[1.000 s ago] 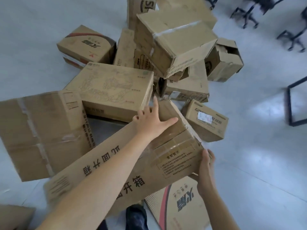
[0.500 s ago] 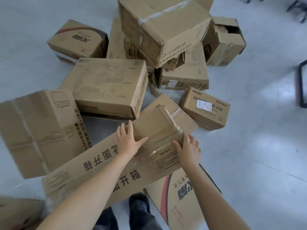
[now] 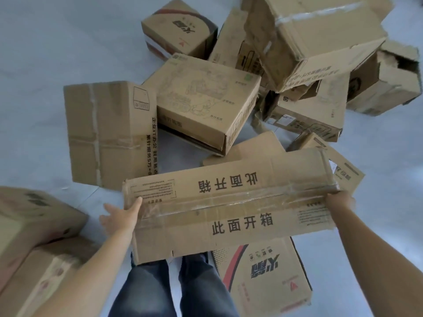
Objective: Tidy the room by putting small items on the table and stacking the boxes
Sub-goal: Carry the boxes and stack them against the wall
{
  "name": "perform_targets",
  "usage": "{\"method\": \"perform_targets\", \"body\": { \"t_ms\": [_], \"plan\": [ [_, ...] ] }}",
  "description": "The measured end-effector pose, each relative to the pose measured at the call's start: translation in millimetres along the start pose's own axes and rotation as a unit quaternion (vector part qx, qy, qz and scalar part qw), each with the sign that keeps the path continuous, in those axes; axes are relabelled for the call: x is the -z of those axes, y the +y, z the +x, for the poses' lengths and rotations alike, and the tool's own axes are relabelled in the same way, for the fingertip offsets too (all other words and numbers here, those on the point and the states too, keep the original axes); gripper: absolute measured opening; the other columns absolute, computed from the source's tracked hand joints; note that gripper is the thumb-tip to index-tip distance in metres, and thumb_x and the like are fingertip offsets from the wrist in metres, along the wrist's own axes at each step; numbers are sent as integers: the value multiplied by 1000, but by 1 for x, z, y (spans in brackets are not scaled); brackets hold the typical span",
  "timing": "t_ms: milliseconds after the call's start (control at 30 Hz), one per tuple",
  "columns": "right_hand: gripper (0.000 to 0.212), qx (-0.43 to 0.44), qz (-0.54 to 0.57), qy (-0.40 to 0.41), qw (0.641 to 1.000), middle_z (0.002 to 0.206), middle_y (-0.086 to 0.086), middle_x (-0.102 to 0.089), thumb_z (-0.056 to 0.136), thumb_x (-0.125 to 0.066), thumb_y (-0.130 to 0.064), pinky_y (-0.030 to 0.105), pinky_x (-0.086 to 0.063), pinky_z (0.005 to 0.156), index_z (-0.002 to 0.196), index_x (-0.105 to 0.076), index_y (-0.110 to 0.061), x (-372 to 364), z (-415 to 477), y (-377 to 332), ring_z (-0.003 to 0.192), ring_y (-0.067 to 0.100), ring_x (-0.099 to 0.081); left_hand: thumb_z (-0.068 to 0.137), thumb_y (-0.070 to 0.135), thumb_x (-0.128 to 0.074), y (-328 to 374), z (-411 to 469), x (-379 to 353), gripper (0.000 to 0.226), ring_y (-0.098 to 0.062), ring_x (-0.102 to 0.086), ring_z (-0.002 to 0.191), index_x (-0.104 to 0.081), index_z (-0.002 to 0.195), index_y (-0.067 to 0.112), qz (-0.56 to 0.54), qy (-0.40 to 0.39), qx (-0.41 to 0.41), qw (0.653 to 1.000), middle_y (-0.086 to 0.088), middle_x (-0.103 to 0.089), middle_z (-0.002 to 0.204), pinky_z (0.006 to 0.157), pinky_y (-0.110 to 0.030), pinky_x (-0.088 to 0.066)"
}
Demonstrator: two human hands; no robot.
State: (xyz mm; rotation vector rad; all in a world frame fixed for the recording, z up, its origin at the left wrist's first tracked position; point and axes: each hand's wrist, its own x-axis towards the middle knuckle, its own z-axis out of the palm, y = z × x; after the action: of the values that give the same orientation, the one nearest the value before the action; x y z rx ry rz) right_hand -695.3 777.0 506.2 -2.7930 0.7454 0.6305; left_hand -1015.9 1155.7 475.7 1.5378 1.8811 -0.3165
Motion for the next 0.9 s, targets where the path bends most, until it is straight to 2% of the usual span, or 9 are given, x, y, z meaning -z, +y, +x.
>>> {"method": "perform_targets", "body": {
  "t_ms": [100, 167, 267, 400, 567, 633, 767, 900],
  "plan": [
    [38, -8, -12, -2, 1000, 129, 27, -45, 93, -43, -12, 43, -44, 89, 128, -46, 4, -2, -2, -1, 115, 43, -46, 80, 56, -62, -13, 9, -10, 74, -40, -52, 113, -47, 128, 3, -92, -79, 8, 993, -21, -55, 125, 96, -49, -45],
    [38, -21, 0, -5, 1000, 130, 26, -43, 94, -42, -14, 44, -44, 90, 128, -46, 2, 0, -7, 1, 115, 42, -46, 77, 60, -62, -17, 10, -17, 70, -39, -55, 105, -53, 119, 5, -86, -75, -1, 993, -19, -59, 115, 91, -51, -48],
    [44, -48, 47, -28, 997, 126, 23, -43, 92, -42, -26, 47, -45, 93, 128, -46, 0, 4, -17, 17, 111, 41, -47, 76, 59, -62, -9, 3, -14, 69, -41, -52, 106, -51, 117, 5, -85, -49, -9, 995, -21, -56, 116, 90, -53, -47],
    [50, -57, 73, -34, 995, 119, 20, -47, 87, -43, -37, 50, -45, 94, 122, -52, -4, 4, -32, 40, 105, 39, -51, 85, 46, -61, 11, -3, 1, 61, -44, -50, 111, -44, 124, 1, -93, -18, -50, 994, -24, -51, 123, 91, -51, -42],
    [50, -53, 63, -25, 996, 114, 18, -53, 89, -37, -43, 43, -46, 91, 116, -58, -6, 14, -62, 64, 103, 37, -52, 91, 35, -56, 49, 2, 26, 45, -36, -53, 105, -55, 119, 1, -160, -62, -102, 980, -14, -57, 109, 87, -43, -42],
    [51, -67, 78, -14, 995, 112, 18, -56, 90, -36, -44, 42, -47, 88, 111, -59, -4, 22, -75, 77, 102, 37, -53, 89, 35, -56, 68, -2, 32, 44, -35, -54, 101, -54, 118, 2, -164, -59, -118, 978, -12, -59, 112, 88, -42, -44],
    [49, -115, 129, 20, 985, 108, 20, -58, 92, -41, -43, 36, -43, 78, 103, -59, 1, 43, -119, 107, 102, 38, -53, 92, 21, -55, 112, -25, 40, 39, -37, -54, 111, -52, 126, 3, -165, -63, -191, 966, -18, -58, 121, 81, -34, -38],
    [37, -185, 185, 67, 963, 94, 19, -57, 92, -43, -32, 35, -40, 74, 94, -56, 2, 63, -180, 148, 94, 36, -53, 88, 28, -59, 148, -52, 49, 38, -38, -56, 104, -56, 123, 12, -88, -120, -287, 946, -15, -62, 115, 83, -37, -45]
  ]
}}
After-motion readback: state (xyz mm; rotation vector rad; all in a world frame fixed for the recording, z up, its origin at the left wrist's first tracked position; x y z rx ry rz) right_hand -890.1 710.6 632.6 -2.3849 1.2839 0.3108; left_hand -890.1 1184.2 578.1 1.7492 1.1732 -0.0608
